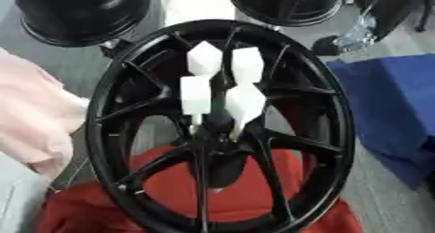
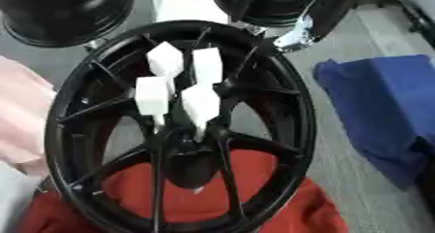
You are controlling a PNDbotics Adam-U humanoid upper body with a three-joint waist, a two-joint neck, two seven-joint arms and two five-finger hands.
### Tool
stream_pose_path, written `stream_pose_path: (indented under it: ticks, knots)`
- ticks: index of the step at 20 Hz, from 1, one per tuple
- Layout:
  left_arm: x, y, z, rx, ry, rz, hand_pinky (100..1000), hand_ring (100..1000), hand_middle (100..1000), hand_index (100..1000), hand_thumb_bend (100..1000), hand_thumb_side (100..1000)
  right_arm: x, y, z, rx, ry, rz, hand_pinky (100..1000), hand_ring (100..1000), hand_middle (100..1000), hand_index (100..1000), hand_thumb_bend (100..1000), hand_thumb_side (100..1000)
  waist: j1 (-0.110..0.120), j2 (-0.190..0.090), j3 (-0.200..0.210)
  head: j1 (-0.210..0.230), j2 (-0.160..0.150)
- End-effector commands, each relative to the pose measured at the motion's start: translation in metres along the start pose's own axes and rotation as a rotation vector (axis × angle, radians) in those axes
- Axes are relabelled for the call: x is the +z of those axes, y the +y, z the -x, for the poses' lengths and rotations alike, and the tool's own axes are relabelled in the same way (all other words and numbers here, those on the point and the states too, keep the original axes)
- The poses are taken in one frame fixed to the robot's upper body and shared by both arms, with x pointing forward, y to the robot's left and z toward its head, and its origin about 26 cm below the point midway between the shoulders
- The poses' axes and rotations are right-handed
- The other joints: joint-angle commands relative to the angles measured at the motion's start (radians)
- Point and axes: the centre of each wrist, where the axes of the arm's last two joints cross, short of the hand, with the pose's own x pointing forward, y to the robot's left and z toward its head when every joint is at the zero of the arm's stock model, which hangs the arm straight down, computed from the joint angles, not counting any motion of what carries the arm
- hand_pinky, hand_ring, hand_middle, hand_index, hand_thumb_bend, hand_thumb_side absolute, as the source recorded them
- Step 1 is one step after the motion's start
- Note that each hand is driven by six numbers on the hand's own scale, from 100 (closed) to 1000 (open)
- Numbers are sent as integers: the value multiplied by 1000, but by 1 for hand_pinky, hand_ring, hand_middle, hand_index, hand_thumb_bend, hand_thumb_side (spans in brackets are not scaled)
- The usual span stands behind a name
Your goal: Pull the pin out of the wheel hub.
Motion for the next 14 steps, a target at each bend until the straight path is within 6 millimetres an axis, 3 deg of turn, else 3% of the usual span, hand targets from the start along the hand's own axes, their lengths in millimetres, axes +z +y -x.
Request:
stream_pose_path:
  ticks: [1,8,14]
  knots:
    - [-3,4,-4,-25,-18,16,718,692,663,704,622,657,2,-8,-8,27,27,29,889,842,761,792,370,494,-1,-10,1,9,-5]
    - [-2,2,-2,-18,-5,23,717,692,663,704,623,660,-34,3,-16,5,86,26,894,859,783,826,396,511,-4,-2,1,26,1]
    - [-1,1,0,-11,2,23,717,692,663,704,623,661,-49,7,-21,-49,107,14,898,866,794,831,392,512,-5,7,2,34,1]
